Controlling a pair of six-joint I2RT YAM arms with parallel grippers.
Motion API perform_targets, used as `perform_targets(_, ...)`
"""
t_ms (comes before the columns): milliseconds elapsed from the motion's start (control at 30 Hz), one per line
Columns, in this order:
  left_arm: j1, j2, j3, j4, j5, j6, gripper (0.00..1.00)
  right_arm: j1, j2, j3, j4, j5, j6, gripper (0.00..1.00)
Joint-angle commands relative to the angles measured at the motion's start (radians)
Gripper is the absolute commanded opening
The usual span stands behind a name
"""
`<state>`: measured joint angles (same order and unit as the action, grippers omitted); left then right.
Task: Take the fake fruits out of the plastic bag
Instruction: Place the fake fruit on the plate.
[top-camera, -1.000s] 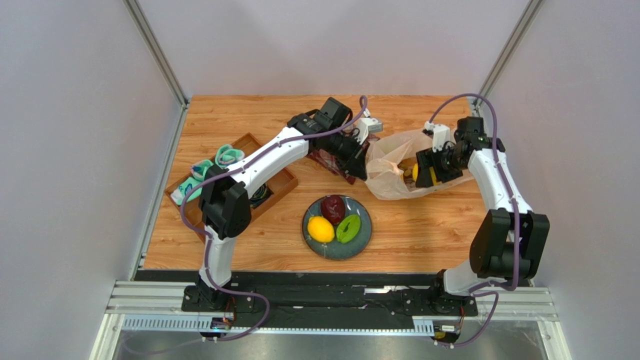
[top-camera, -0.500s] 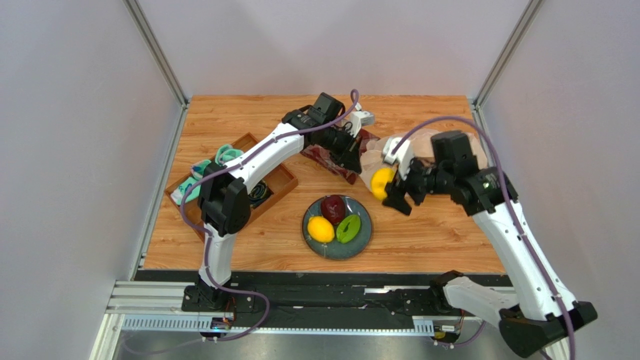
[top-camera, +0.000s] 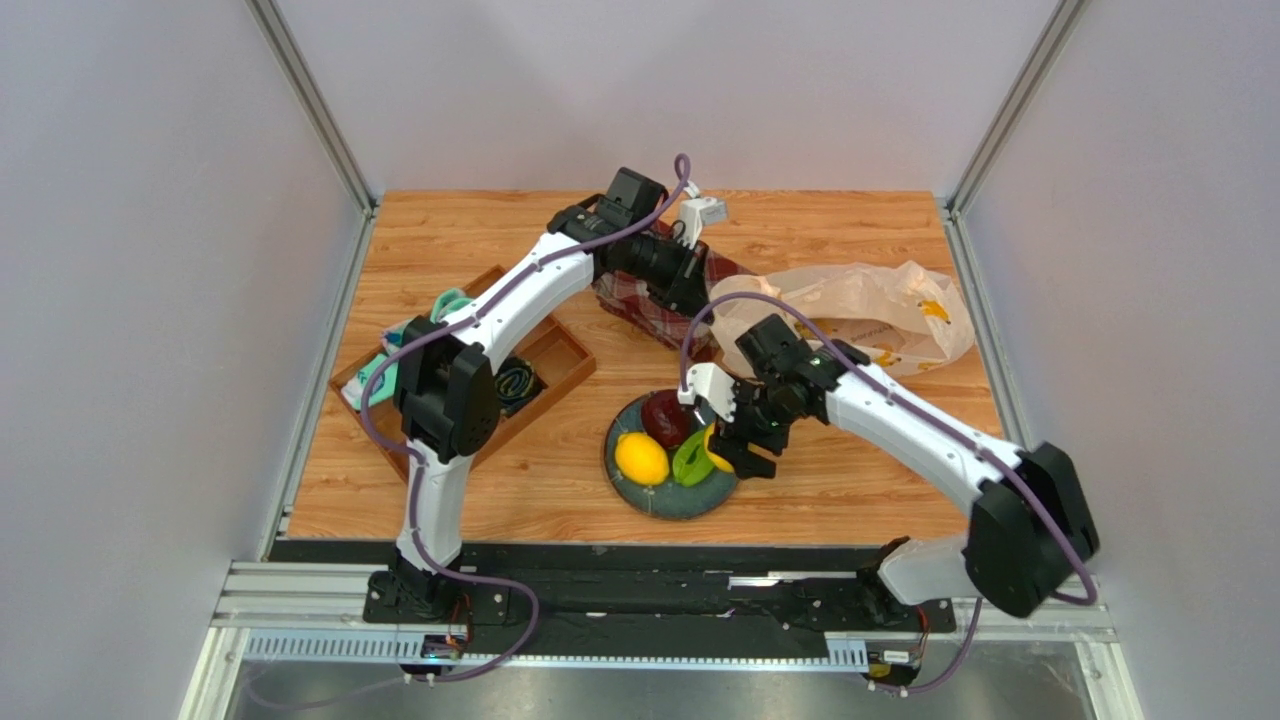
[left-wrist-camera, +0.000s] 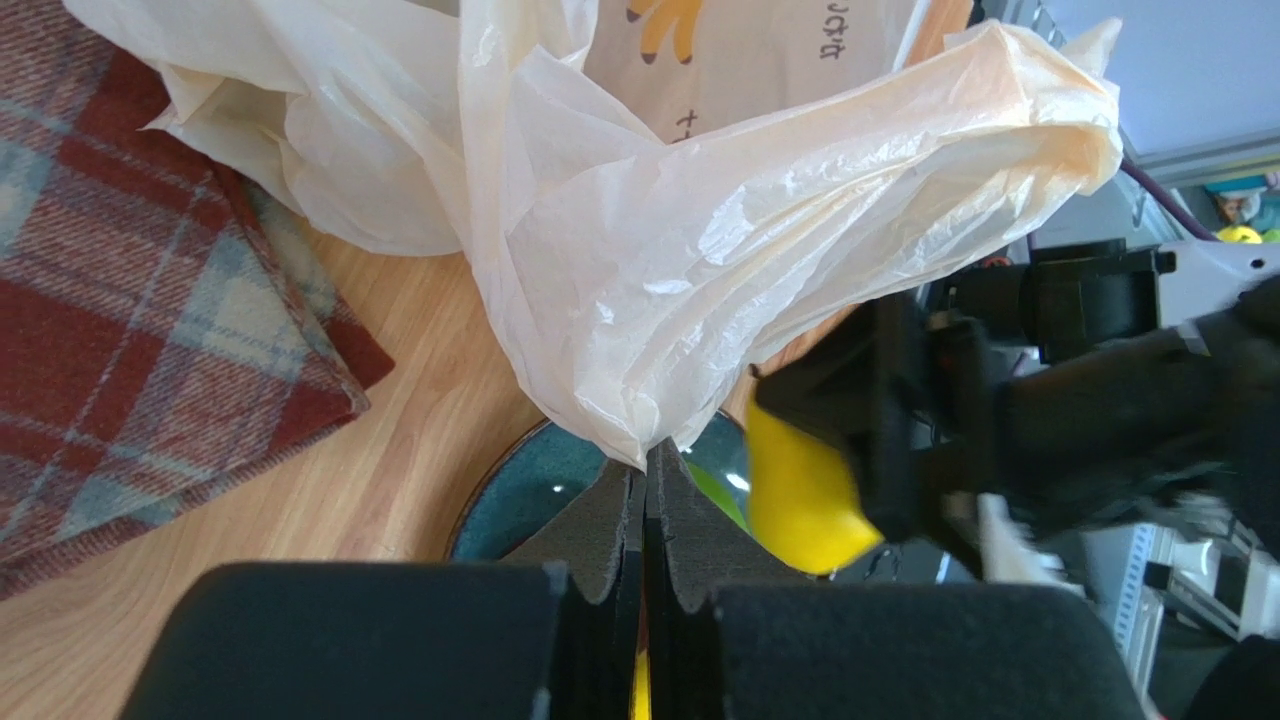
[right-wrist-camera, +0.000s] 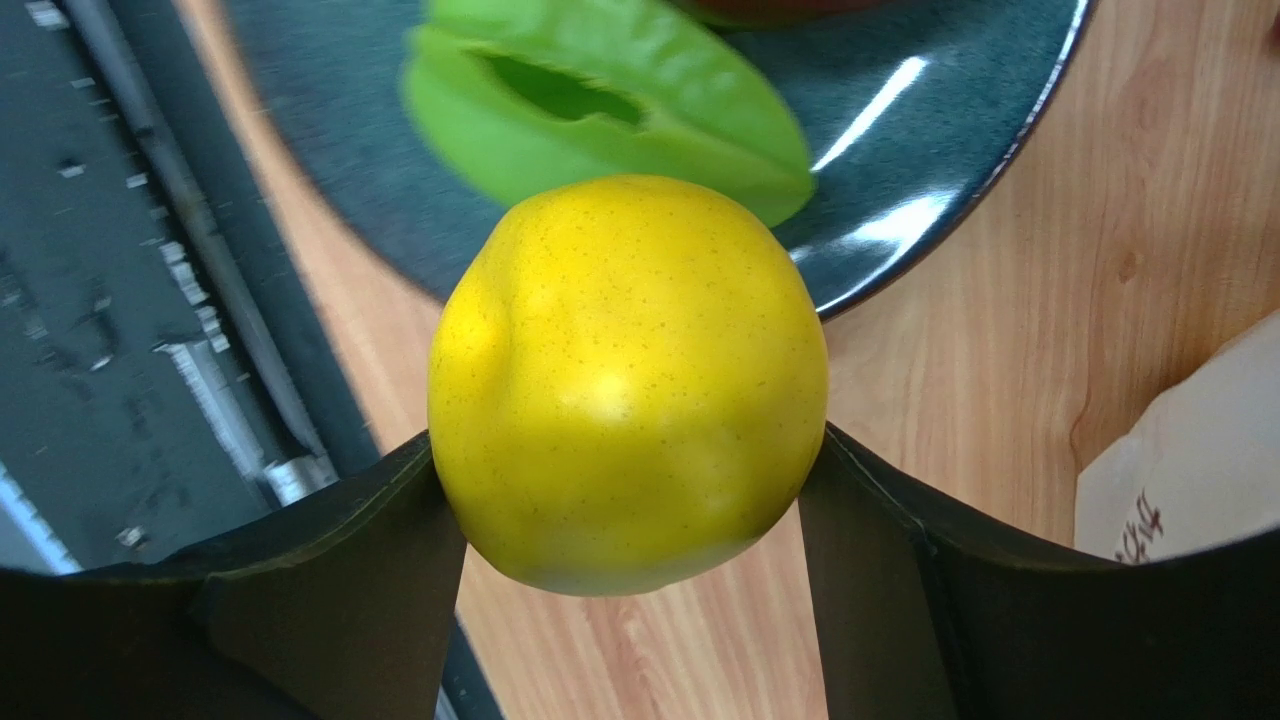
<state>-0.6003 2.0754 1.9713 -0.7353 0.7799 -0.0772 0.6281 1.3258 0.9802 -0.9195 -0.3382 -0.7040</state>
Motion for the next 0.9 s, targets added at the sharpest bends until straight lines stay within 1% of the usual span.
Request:
perform_targets(0,0.005,-0.003,0.017,0.04,0.039,-0.024,0.0,-0.044,0.127,0.066,0.119,0.044,0.024,0.55)
perform_targets(33,0.005,-0.005,0.009,0.042,0.042,-0.027,0.0,-0.047,0.172,0.092,0.122,0.047,0.046,0.55)
perform_targets(133,0.005,-0.006,0.005,0.048,0.058,-0.038,0.0,-0.05,0.229,0.127,0.148,0.059,0.086,0.55)
perform_targets(333,0.005,-0.001,0.008,0.056,0.064,-0.053,0.0,-0.048,0.274,0.137,0.185,0.047,0.133,0.57)
perform_targets(433,0.005,0.003,0.004,0.059,0.07,-0.056,0.0,-0.047,0.279,0.133,0.177,0.015,0.143,0.67)
perform_targets(467,0.005,0.005,0.004,0.06,0.073,-0.058,0.0,-0.045,0.28,0.135,0.168,-0.001,0.132,0.76)
perform_targets(533,0.005,0.009,0.008,0.066,0.082,-0.065,0.0,-0.045,0.271,0.135,0.139,-0.038,0.123,1.0)
perform_targets(667,0.005,0.018,0.018,0.071,0.084,-0.073,0.0,-0.054,0.175,0.115,0.15,-0.022,0.127,1.0)
perform_targets(700,0.007,0.017,0.023,0.07,0.087,-0.073,0.0,-0.057,0.115,0.117,0.125,-0.019,0.115,1.0)
perform_targets(767,0.005,0.017,0.029,0.065,0.087,-0.072,0.0,-0.068,0.055,0.138,0.085,-0.012,0.101,1.0)
perform_targets(800,0.007,0.017,0.034,0.063,0.087,-0.072,0.0,-0.073,-0.009,0.15,0.033,-0.012,0.087,1.0)
perform_targets(867,0.01,0.012,0.032,0.062,0.09,-0.072,0.0,-0.099,-0.072,0.189,-0.014,0.001,0.083,1.0)
